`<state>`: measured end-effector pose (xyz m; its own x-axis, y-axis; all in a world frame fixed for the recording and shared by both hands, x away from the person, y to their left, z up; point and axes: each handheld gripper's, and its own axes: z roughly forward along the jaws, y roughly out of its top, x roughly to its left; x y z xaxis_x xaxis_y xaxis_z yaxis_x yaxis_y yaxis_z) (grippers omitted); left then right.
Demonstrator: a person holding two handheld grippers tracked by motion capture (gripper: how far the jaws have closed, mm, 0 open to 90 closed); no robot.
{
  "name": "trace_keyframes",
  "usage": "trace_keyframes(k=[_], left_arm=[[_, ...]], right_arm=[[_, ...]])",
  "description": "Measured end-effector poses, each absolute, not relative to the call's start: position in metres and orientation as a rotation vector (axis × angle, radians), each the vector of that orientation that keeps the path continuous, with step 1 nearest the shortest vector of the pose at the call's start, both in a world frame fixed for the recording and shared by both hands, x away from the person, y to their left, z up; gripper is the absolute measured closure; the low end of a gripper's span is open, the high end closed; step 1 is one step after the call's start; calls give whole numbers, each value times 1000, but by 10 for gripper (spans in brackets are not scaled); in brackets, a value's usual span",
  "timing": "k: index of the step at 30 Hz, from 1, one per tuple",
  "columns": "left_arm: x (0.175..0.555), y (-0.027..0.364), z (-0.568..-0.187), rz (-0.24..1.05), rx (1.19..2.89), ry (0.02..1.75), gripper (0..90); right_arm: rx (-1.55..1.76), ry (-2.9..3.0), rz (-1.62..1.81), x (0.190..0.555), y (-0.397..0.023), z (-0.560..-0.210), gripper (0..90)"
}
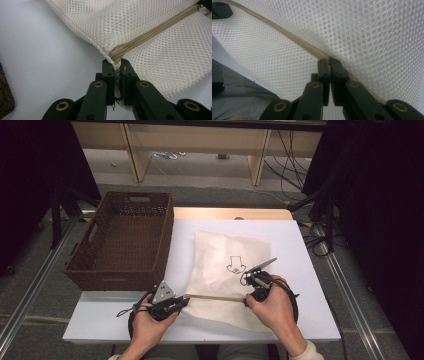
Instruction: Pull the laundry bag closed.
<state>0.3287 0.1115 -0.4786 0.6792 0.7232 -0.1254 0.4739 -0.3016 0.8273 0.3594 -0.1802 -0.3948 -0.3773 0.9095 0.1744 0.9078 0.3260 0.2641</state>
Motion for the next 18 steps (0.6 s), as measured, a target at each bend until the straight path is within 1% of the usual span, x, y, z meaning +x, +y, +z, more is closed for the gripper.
trace_keyframes(k=[4,6,7,12,13,14,18], left_arm=[[329,112,-479,336,1962,926,839],[329,112,-478,348,1963,930,839],[329,112,-479,347,1957,924,839],[329,112,-479,348,1959,920,839],[329,112,-479,347,1959,920,839],[329,112,-479,347,1959,921,839],[329,111,-479,345,1956,928,839]], right_arm=[[1681,2572,519,361,-183,-397,883],[1717,2552,510,360,-182,-396,883],[1802,2533,479,358,-179,-394,883],[1729,2550,509,360,-184,-396,883],[1732,2549,509,360,-184,-396,884],[1809,2538,482,358,-181,-394,883],[1811,2528,494,358,-181,-394,883]])
